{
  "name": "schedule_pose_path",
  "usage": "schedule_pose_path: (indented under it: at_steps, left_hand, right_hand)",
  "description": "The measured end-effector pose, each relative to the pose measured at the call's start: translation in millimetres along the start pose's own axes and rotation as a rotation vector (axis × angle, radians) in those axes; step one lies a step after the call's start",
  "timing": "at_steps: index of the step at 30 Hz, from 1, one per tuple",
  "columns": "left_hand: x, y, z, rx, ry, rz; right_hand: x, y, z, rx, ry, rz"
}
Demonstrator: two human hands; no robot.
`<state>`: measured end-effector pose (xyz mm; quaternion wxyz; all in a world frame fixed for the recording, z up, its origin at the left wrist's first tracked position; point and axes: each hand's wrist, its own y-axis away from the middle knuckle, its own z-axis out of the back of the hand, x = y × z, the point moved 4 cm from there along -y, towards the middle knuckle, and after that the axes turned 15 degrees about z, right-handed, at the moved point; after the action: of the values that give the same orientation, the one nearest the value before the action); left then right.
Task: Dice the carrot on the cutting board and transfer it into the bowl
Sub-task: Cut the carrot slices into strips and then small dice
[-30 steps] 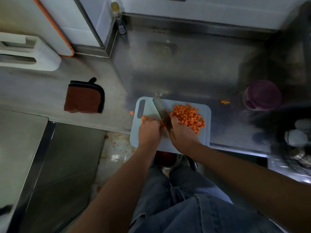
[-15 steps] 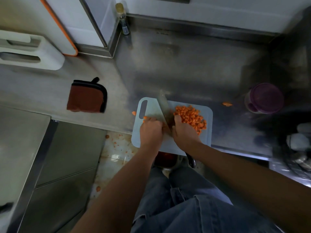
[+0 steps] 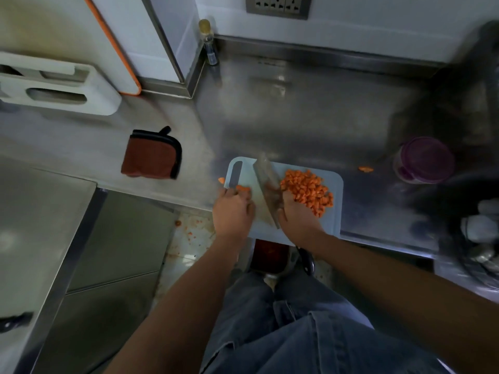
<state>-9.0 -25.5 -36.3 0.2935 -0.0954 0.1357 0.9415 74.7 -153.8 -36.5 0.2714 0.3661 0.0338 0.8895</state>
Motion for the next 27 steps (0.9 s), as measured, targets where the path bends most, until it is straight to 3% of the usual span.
schedule_pose_path:
  at_steps: [4, 9, 12, 15, 19, 27]
  left_hand:
    - [15.3, 4.0, 12.5, -0.014, 0.089, 0.098]
    - [26.9, 0.1, 15.8, 0.008, 0.085, 0.182]
    - [31.3, -3.0, 17.2, 0.001, 0.076, 0.19]
    - [32.7, -9.1, 18.0, 0.023, 0.074, 0.167]
    - [24.9, -19.6, 17.0, 0.062, 0.069, 0.08]
    - [5.7, -42.2, 5.5, 0.129, -0.053, -0.039]
  right_hand:
    - [-9.8, 5.3, 14.6, -0.127, -0.021, -0.102]
    - [3.0, 7.1, 3.1, 0.007, 0.016, 0.016]
    - [-0.2, 6.6, 2.5, -0.062, 0.005, -0.051]
    - [-2.8, 7.6, 6.3, -0.127, -0.035, -0.087]
    - [0.9, 7.8, 4.1, -0.064, 0.017, -0.068]
    - [2.0, 10.4, 0.3, -0.116, -0.035, -0.119]
